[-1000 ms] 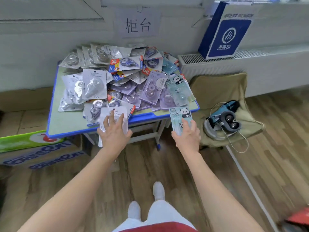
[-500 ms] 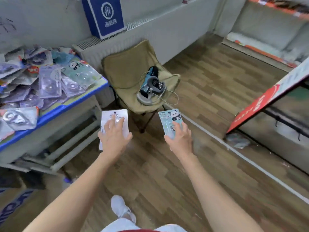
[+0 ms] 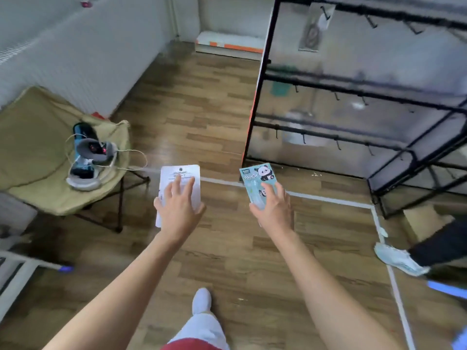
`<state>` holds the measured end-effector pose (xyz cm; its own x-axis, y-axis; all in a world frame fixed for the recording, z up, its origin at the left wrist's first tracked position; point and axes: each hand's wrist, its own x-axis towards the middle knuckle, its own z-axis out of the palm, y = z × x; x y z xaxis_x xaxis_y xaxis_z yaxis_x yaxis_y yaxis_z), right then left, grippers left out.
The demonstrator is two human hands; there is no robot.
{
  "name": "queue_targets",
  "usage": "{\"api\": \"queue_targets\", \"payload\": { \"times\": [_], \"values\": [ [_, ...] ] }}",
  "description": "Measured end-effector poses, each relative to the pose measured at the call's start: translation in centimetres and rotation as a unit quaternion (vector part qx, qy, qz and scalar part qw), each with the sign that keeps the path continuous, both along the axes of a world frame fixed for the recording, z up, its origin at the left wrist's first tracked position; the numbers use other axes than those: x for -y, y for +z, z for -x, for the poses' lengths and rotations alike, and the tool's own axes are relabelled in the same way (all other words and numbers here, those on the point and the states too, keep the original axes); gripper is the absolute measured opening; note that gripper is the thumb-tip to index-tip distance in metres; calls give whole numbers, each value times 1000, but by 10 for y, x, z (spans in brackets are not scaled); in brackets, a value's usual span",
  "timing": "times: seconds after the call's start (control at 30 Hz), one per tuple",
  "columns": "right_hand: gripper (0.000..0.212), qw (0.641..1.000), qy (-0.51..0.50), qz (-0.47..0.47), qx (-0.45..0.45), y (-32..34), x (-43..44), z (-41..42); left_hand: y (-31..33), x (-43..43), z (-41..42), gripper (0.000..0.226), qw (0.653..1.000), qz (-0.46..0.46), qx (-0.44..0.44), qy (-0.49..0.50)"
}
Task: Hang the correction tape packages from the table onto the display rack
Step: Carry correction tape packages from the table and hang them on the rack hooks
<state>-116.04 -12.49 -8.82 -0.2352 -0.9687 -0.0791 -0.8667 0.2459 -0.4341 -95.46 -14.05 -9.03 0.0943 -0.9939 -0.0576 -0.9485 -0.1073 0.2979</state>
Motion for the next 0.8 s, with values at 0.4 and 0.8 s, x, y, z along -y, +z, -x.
{"api": "queue_targets", "payload": {
  "times": [0.4, 0.8],
  "values": [
    [60, 987, -130, 92, -13, 43, 125, 193, 38, 172, 194, 65, 986, 93, -6, -136],
    [62, 973, -119, 197, -21, 95, 237, 338, 87, 279, 349, 65, 973, 174, -16, -149]
  ]
}}
